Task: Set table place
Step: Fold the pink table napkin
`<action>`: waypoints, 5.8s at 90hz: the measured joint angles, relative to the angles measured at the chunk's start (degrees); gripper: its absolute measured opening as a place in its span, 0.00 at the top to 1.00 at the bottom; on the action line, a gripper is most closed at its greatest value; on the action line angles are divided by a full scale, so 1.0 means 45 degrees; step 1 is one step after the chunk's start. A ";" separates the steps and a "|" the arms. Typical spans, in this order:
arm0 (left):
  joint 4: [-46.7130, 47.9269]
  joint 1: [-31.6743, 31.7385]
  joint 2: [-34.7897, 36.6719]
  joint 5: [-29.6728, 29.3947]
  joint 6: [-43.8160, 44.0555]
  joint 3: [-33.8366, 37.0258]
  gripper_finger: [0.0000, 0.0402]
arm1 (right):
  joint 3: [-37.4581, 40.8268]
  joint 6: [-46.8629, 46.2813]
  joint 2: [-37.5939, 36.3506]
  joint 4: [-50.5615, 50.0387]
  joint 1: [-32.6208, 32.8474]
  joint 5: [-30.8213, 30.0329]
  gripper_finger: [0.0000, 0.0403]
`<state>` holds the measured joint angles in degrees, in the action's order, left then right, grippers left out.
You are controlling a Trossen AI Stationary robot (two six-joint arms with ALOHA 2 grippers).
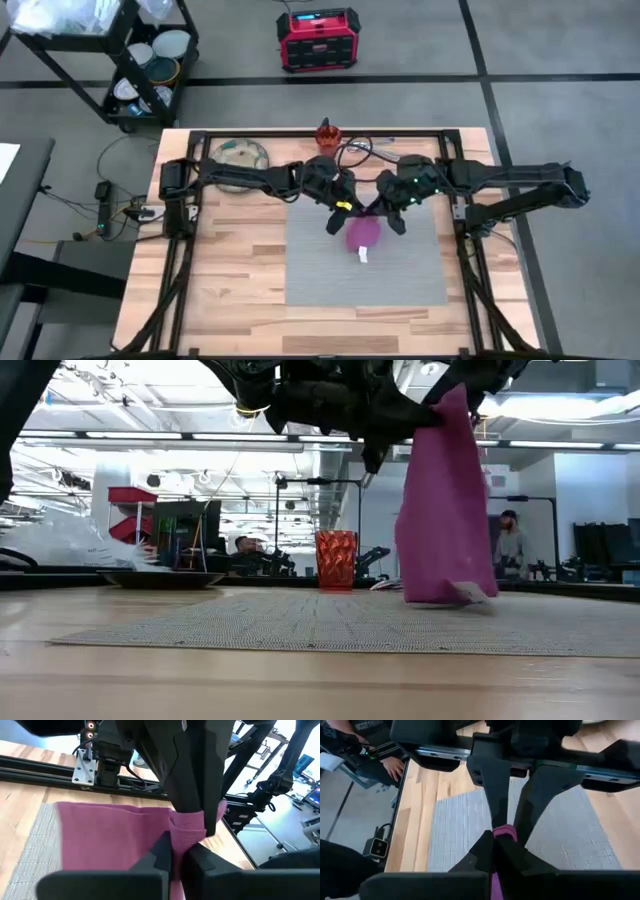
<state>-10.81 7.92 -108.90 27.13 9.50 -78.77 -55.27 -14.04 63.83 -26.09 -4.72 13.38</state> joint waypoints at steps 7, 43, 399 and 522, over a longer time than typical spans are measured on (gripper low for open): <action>0.0255 0.0000 0.0000 0.0218 0.0007 -0.0018 1.00 | -0.0069 0.0073 -0.0349 -0.0054 -0.0117 -0.0004 1.00; 0.1207 0.0135 0.0149 0.1417 -0.0036 -0.0070 1.00 | -0.0359 0.1583 -0.1016 -0.4266 -0.0260 -0.0116 0.71; 0.4942 0.0165 0.1096 -0.4431 -0.3626 -0.1749 0.54 | -0.0349 0.0255 -0.3267 -0.1046 -0.1784 -0.2609 1.00; 1.3407 -0.0327 -0.0121 -0.3074 -0.4454 -0.4551 1.00 | -0.0349 0.1790 -0.3428 -0.2819 -0.3052 -0.2297 0.91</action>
<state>49.52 6.45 -109.45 13.30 -10.55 -99.25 -56.84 -5.98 48.40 -38.77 -18.46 3.05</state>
